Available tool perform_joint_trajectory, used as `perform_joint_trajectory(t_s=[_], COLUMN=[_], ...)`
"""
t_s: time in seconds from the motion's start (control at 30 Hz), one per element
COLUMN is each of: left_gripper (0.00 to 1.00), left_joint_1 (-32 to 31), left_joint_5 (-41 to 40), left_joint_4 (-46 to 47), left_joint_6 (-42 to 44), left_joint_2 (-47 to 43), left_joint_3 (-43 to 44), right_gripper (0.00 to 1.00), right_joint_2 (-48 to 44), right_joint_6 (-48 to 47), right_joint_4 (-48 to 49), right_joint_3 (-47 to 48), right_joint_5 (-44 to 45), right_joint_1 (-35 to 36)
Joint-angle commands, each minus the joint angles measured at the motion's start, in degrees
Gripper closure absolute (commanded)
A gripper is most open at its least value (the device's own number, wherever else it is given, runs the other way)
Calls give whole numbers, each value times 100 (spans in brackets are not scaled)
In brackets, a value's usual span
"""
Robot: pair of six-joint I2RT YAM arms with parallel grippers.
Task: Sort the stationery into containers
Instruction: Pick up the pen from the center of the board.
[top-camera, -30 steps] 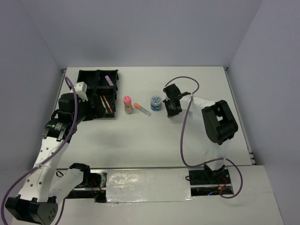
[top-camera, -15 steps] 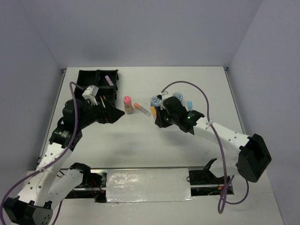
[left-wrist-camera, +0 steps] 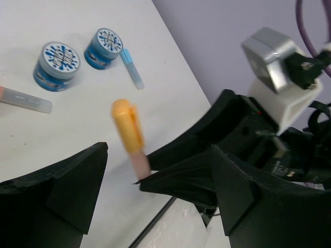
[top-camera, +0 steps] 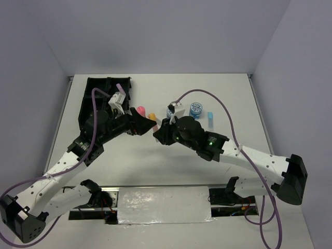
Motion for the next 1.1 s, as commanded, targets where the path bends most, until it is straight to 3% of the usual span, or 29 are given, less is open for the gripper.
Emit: perform_joint_trajectory(t_s=[0.0, 0.2, 0.33, 0.43, 0.47, 0.67, 0.7, 0.73, 0.77, 0.93, 1.07], left_gripper=[8, 7, 12, 30, 44, 98, 100, 100, 100, 100, 100], left_joint_1=[-27, -19, -27, -27, -27, -27, -27, -27, -27, 270, 1745], left_joint_5=[-383, -365, -128, -119, -128, -92, -162, -206, -329, -1558, -1201], left_joint_4=[278, 278, 847, 885, 858, 561, 472, 393, 140, -1012, -1454], left_joint_6=[-48, -48, -189, -207, -198, -75, -40, 13, 152, 1109, 981], left_joint_2=[-176, -45, -9, 61, 70, 307, 342, 368, 421, 1147, 2256], left_joint_3=[129, 182, 41, 67, 102, 340, 401, 515, 603, 1838, 2738], right_gripper=[100, 100, 100, 100, 100, 98, 84, 24, 1, 0, 0], right_joint_2=[-338, -453, -286, -268, -268, -242, -285, -329, -391, -1260, -1912], right_joint_6=[256, 212, 107, 98, 89, -68, -113, -148, -235, -227, -227], right_joint_4=[399, 759, 960, 1049, 1049, 970, 962, 996, 997, 839, 707], right_joint_3=[120, 23, 102, 111, 111, 243, 217, 182, 129, -477, -1022], right_joint_5=[523, 147, -310, -320, -276, -144, -144, -135, -109, -12, -248], right_joint_1=[74, 205, 276, 293, 311, 302, 302, 293, 285, -233, -647])
